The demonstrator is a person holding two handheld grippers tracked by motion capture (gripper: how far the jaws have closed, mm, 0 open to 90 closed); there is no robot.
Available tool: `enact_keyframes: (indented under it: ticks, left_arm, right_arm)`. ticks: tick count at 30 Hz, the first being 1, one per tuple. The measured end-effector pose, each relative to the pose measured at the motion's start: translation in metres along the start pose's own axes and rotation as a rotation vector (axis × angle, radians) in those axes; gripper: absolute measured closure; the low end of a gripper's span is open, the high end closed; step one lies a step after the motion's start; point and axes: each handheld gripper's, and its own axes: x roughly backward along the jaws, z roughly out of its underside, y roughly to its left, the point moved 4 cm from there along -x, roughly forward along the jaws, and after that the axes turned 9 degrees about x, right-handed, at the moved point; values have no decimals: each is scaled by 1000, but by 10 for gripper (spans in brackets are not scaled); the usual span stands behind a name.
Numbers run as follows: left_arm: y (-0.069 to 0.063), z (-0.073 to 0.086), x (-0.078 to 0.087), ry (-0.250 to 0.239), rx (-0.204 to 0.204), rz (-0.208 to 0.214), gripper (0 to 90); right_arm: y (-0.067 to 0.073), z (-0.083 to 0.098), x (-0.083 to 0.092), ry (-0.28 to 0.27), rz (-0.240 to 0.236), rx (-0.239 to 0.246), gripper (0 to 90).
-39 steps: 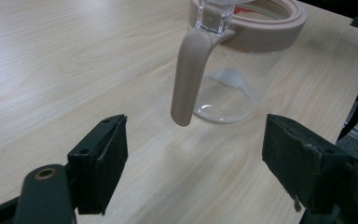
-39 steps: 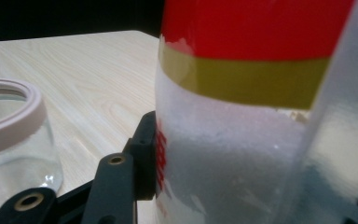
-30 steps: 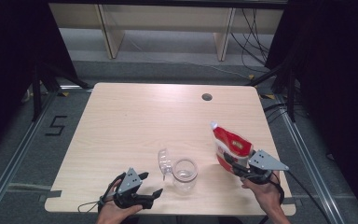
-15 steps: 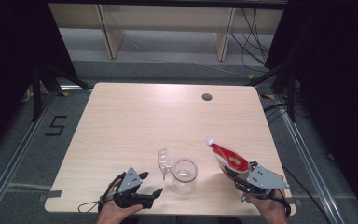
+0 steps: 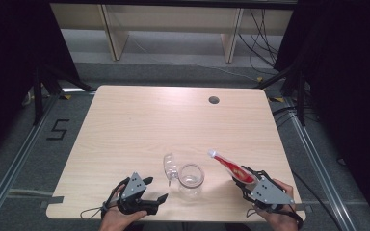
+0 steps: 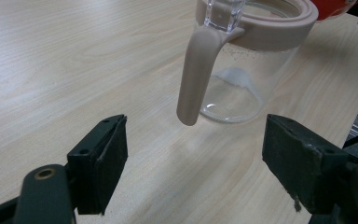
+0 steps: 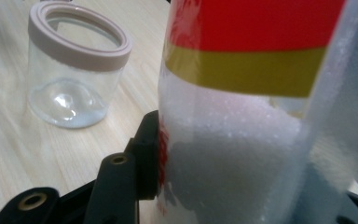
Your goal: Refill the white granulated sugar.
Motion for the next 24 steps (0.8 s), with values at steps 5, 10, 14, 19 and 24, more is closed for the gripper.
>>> enact_keyframes:
  ticks: [5,10,14,19,24]
  left_arm:
    - [0,0,0,-2,0,0,220]
    - [1,-1,0,1,0,-6,220]
    - [2,0,1,9,-14,-3,220]
    - [2,1,0,11,-1,-6,219]
    - [2,1,0,10,-8,-10,220]
  right_arm:
    - [5,-1,2,10,-5,29,565]
    - [8,-2,3,32,-4,93,567]
    - [11,-3,3,34,-11,101,567]
    - [11,-4,2,43,-4,131,568]
    - [14,-5,1,64,-3,184,569]
